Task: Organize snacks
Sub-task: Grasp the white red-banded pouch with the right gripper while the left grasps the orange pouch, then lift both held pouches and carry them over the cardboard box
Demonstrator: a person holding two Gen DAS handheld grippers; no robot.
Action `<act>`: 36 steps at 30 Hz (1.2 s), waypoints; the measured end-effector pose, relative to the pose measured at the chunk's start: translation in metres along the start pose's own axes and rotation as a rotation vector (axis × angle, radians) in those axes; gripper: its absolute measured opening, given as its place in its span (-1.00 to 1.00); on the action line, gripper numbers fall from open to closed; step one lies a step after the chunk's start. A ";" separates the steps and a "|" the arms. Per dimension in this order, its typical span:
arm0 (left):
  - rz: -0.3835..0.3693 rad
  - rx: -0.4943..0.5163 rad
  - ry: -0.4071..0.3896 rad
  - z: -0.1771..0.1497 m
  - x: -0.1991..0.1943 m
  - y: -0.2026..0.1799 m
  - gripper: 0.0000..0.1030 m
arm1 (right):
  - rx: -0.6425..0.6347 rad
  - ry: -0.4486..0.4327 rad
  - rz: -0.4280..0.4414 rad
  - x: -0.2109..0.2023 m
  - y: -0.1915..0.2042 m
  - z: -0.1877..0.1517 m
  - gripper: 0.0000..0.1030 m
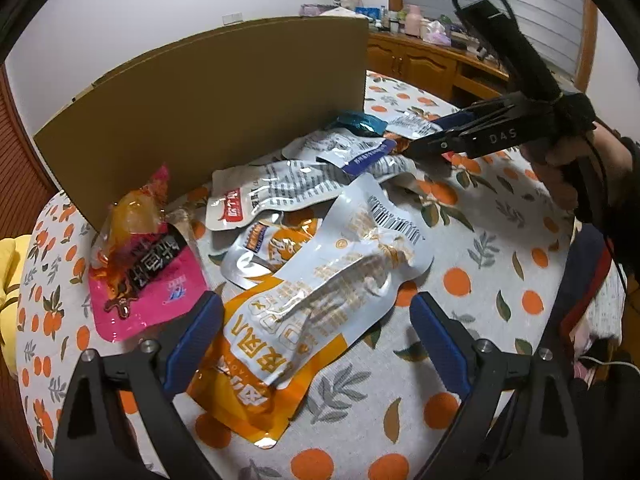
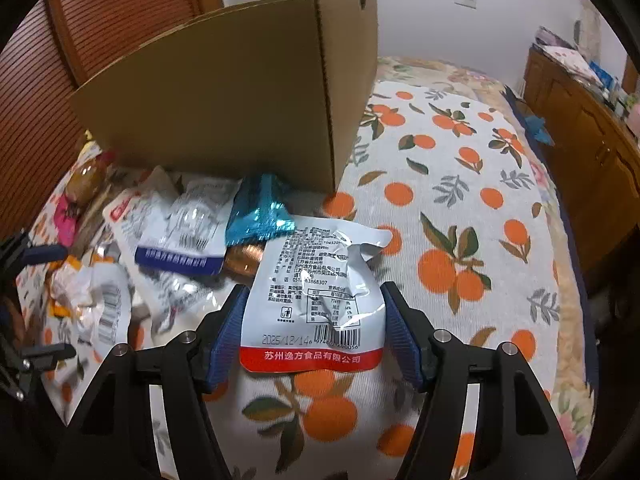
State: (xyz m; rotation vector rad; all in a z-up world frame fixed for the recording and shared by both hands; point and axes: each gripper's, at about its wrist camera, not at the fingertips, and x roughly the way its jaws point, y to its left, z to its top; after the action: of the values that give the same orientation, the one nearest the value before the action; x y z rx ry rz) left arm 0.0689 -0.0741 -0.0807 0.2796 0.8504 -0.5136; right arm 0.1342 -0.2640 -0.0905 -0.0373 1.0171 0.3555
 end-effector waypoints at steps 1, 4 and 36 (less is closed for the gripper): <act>-0.004 0.009 0.007 0.000 0.000 -0.001 0.84 | -0.004 0.001 -0.003 -0.002 0.001 -0.003 0.31; -0.027 0.021 0.035 0.000 0.004 -0.003 0.83 | -0.016 0.003 -0.003 -0.007 0.003 -0.011 0.31; -0.100 -0.017 0.037 -0.008 -0.009 0.003 -0.04 | -0.049 -0.047 -0.023 -0.014 0.011 -0.029 0.27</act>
State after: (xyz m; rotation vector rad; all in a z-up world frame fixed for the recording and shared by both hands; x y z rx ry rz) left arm 0.0605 -0.0650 -0.0783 0.2324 0.9072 -0.5956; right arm 0.1005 -0.2636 -0.0922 -0.0844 0.9605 0.3585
